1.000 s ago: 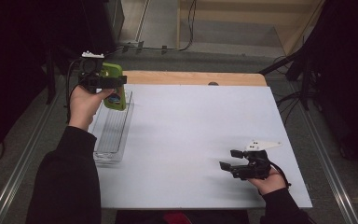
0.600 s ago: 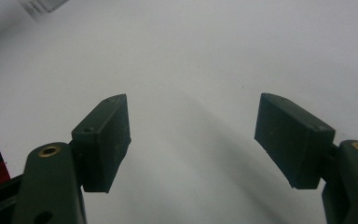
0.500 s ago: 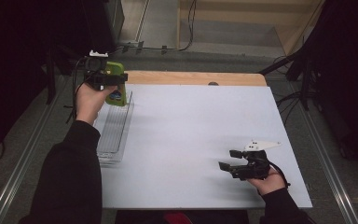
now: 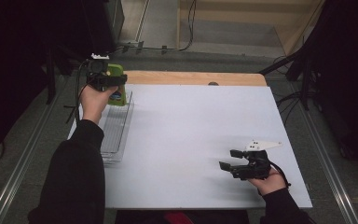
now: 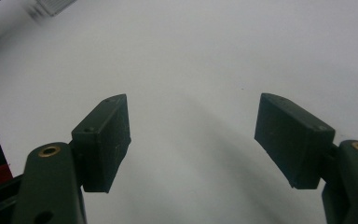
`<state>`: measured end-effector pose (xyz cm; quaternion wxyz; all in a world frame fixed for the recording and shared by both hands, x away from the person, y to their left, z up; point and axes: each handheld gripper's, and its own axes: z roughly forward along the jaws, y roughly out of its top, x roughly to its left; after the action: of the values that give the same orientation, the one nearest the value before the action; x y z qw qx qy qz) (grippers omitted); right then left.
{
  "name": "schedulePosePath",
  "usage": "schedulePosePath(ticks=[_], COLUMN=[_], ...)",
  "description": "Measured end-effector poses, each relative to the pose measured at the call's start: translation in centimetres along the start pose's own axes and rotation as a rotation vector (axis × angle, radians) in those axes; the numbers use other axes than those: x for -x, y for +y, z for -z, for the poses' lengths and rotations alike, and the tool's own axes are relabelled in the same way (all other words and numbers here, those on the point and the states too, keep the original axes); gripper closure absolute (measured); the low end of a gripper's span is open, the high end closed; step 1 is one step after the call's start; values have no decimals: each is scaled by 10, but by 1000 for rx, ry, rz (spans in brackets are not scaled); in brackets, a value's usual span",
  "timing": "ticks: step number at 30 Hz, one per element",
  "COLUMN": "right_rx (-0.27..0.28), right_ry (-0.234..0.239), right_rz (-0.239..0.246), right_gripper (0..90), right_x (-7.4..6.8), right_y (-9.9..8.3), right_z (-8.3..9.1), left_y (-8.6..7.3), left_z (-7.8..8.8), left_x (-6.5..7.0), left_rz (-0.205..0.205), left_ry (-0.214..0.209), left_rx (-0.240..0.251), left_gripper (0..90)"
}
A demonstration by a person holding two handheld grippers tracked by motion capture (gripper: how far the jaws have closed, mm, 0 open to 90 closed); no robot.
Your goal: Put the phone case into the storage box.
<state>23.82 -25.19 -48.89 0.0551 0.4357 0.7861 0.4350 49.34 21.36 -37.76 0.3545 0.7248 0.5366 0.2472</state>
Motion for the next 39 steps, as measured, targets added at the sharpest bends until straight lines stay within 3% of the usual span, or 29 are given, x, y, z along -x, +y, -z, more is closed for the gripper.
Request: schedulePosePath(ticks=[10,14,17,23,29,39], right_rx=[-9,-4,-5,-9,-10,-11], right_ry=[8,8,7,7,7,10], right_rz=[-1,-2,0,-4,-4,-1], right_gripper=[249,250,249,250,250,250], right_x=[1,1,0,0,1,0], right_y=[1,1,1,0,0,0], right_z=[-3,-2,-3,-2,-2,-2], left_y=[-12,-19,-22,-27,-27,-28], left_z=[-17,-25,-31,-38,-40,-43], left_x=[-3,-5,-5,-7,-5,-3], left_rz=[7,36,28,45,13,20], left_ry=[22,23,31,8,15,1], left_rx=[-7,5,-6,5,9,-15], left_gripper=[153,152,151,147,146,63])
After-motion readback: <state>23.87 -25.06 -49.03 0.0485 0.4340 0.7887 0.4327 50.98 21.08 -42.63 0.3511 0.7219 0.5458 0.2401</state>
